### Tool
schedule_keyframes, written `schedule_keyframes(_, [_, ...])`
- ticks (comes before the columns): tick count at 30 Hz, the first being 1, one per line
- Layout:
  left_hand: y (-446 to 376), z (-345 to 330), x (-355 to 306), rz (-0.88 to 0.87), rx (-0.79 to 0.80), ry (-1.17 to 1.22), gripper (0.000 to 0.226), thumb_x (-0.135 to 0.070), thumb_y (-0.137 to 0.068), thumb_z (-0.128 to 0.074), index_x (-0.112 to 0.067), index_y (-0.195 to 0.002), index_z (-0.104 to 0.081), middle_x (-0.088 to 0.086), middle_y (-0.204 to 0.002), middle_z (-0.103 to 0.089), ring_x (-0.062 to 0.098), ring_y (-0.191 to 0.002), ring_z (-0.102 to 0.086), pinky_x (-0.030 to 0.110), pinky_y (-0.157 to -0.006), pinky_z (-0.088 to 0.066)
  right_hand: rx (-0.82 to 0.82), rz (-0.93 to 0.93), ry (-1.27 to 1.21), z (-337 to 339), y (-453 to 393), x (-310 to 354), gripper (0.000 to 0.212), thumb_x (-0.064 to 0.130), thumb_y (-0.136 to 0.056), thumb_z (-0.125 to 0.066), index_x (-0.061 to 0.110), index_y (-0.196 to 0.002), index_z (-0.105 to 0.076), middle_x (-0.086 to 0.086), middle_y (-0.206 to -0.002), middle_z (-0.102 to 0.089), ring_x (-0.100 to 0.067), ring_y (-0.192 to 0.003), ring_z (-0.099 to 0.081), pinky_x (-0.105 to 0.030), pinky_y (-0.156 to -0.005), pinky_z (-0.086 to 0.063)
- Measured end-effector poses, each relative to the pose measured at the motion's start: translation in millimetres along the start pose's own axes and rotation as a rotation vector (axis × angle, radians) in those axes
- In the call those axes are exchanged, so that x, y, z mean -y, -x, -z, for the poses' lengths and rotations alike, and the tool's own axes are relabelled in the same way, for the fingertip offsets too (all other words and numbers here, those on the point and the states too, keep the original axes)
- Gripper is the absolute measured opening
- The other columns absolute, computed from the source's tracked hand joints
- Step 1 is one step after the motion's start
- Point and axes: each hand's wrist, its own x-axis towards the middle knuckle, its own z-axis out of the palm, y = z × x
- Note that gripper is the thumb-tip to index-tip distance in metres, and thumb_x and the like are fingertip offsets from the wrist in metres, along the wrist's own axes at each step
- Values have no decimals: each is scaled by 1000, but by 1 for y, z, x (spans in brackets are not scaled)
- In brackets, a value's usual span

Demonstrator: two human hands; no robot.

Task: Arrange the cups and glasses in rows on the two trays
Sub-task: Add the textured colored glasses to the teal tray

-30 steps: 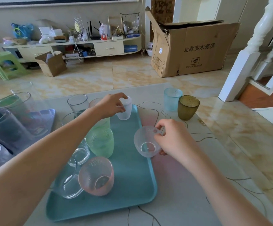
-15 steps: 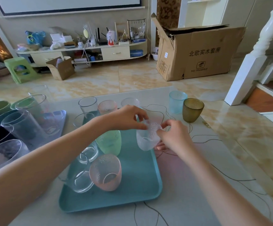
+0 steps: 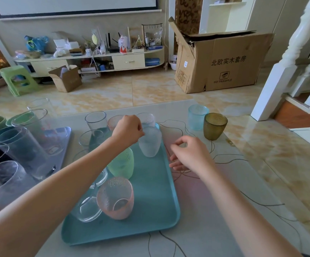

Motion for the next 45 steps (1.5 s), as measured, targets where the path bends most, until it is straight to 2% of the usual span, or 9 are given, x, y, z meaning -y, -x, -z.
schedule_keyframes(7, [1, -12, -3, 1, -85, -114, 15, -7, -82, -59, 3, -92, -65, 19, -86, -65, 30, -72, -56, 33, -65, -48, -108, 28, 117, 24, -12, 2, 10, 20, -85, -51, 19, -91, -60, -5, -76, -69, -23, -59, -71, -41, -64, -61])
schedule_keyframes(12, [5, -6, -12, -70, -193, -227, 21, -11, -92, -46, 3, -91, -60, 21, -88, -65, 37, -79, -61, 35, -61, -43, -379, 147, 610, 49, -37, -8, 42, 19, -88, -53, 20, -128, -43, -5, -121, -54, -31, -101, -59, -31, -70, -39])
schedule_keyframes(18, [-15, -14, -65, -331, -163, -238, 21, -15, -93, -45, -7, -109, -57, 10, -109, -63, 30, -103, -57, 37, -74, -47, -492, 212, 830, 73, -71, -21, 51, 7, -86, -56, 14, -132, -34, -9, -142, -35, -37, -97, -60, -34, -62, -35])
schedule_keyframes(25, [-76, -74, -125, -484, 5, -300, 45, -15, -88, -59, -10, -131, -46, 5, -141, -44, 23, -136, -31, 37, -109, -29, -267, 76, 985, 84, -88, -39, 36, 11, -89, -53, 14, -124, -46, -10, -125, -49, -34, -107, -57, -35, -72, -39])
schedule_keyframes(29, [-91, -97, -129, -385, -11, -248, 25, -13, -91, -56, -13, -116, -58, 8, -125, -56, 25, -125, -41, 34, -100, -33, -243, 107, 975, 88, -91, -48, 26, 3, -86, -52, 9, -112, -52, -12, -117, -51, -36, -104, -56, -33, -69, -38])
schedule_keyframes(33, [-84, -92, -122, -438, -109, -220, 17, -8, -92, -52, -16, -103, -63, 3, -111, -64, 24, -116, -45, 31, -93, -34, -263, 173, 913, 91, -90, -48, 17, -1, -85, -48, 10, -98, -53, -9, -93, -46, -34, -90, -56, -33, -65, -36])
schedule_keyframes(39, [-31, -18, -96, -449, -142, -129, 13, -21, -92, -55, -16, -99, -64, 2, -109, -66, 26, -113, -50, 35, -88, -38, -256, 295, 736, 84, -57, -29, 9, 3, -85, -49, 11, -85, -53, 1, -63, -46, -28, -62, -48, -28, -51, -35])
schedule_keyframes(42, [7, 24, -71, -438, -73, -159, 14, -28, -90, -58, -20, -100, -65, 1, -107, -65, 24, -111, -51, 37, -90, -41, -212, 357, 711, 72, -28, -12, 7, 11, -89, -52, 16, -86, -56, -2, -72, -55, -26, -69, -54, -29, -57, -41])
schedule_keyframes(45, [38, 49, -51, -396, -30, -209, 19, -32, -88, -61, -23, -103, -66, 1, -108, -65, 22, -111, -51, 36, -91, -40, -184, 447, 606, 55, -1, 0, 18, 10, -89, -56, 18, -74, -49, 3, -64, -50, -16, -59, -48, -28, -51, -34])
